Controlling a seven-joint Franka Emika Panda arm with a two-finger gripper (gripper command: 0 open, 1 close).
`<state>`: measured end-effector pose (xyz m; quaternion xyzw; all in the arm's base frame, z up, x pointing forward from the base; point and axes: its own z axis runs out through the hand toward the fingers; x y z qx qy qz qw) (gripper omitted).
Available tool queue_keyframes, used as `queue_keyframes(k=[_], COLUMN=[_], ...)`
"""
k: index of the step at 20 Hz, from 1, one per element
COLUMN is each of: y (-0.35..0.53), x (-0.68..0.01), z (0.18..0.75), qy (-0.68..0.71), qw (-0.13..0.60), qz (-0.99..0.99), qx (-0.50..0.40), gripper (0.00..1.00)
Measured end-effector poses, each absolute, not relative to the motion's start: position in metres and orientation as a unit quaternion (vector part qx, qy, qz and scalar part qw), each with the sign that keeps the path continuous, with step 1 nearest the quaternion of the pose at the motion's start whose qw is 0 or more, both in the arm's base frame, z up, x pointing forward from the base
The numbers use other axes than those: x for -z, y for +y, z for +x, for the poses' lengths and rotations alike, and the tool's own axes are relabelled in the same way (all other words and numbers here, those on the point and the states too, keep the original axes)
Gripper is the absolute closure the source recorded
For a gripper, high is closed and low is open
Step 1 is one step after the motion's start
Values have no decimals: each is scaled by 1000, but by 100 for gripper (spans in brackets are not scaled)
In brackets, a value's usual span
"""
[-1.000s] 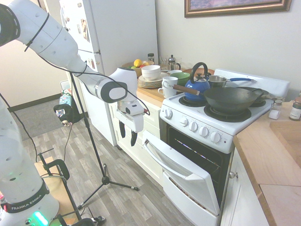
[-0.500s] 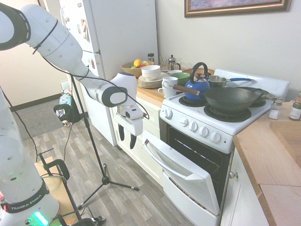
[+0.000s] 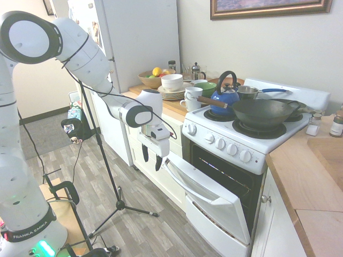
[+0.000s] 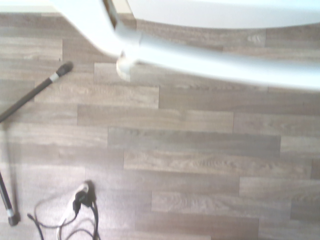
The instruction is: Close the oven
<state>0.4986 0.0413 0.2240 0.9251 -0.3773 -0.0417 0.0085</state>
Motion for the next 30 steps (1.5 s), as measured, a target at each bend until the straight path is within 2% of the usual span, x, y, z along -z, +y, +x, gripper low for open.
queue_keyframes(k=[22,30], y=[16,41], x=[-137,-150], z=[618,646], qy=[-418,-406], qw=[21,-4], qz=[908,914], qx=[26,-9], gripper=[0,0])
